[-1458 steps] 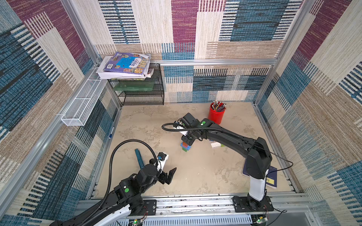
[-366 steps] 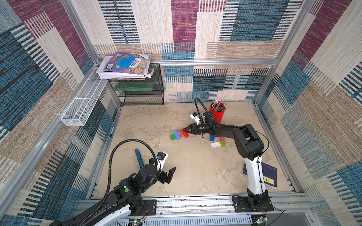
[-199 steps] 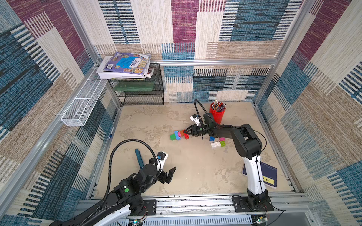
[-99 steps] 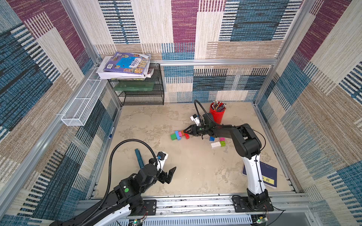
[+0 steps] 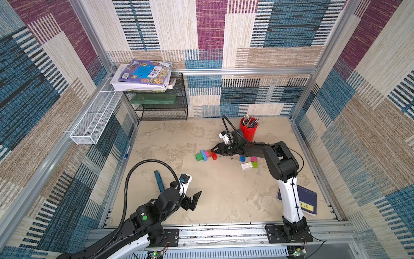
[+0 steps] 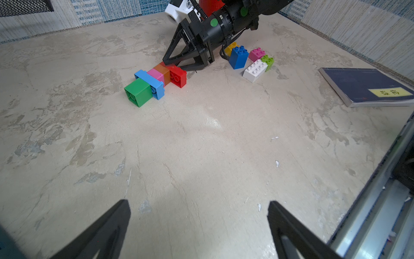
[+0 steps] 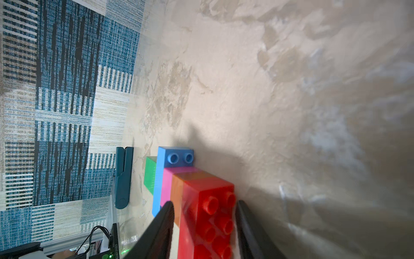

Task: Assemble the letter f with lego
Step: Place the lego brick at the center of the board, then adjust the lego brick at the center of the board.

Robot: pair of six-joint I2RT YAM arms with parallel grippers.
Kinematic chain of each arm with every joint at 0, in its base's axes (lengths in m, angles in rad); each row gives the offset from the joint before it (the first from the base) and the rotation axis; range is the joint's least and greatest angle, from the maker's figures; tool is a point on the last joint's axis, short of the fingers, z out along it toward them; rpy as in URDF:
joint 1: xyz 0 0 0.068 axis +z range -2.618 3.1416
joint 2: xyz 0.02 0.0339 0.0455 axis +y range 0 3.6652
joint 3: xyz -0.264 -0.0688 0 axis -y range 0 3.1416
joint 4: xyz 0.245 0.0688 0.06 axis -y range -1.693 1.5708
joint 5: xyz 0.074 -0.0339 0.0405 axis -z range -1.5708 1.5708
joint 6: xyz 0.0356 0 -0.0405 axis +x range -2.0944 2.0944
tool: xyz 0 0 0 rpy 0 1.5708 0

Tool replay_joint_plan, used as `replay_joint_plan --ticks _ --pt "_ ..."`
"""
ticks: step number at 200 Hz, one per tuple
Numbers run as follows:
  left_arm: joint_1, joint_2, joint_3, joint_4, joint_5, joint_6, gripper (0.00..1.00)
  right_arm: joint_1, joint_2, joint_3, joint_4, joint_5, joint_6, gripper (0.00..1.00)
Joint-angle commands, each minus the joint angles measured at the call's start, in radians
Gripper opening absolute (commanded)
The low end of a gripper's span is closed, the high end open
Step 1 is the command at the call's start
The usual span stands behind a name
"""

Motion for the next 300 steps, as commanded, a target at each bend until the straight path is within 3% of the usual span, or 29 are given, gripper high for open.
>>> replay_joint_plan --ticks 1,83,214,300 --pt "0.001 -0.002 0.002 0.012 0.001 -0.015 0.99 0.003 -0.009 0.006 0.004 0.024 -0.026 0.49" --pt "0.001 -0.001 0.003 0.011 0.001 -0.016 0.99 0.009 -0.093 -0.005 -0.079 0.114 -0.086 0.46" --pt "0.001 -0.003 0.003 0.011 -0.008 -0.016 0.99 0.13 -0.223 -0.115 -0.246 0.421 -0.227 0.12" --pt "0.001 -0.003 0.003 0.011 -0.009 -0.018 0.99 0.191 -0.269 -0.182 -0.243 0.487 -0.22 0.1"
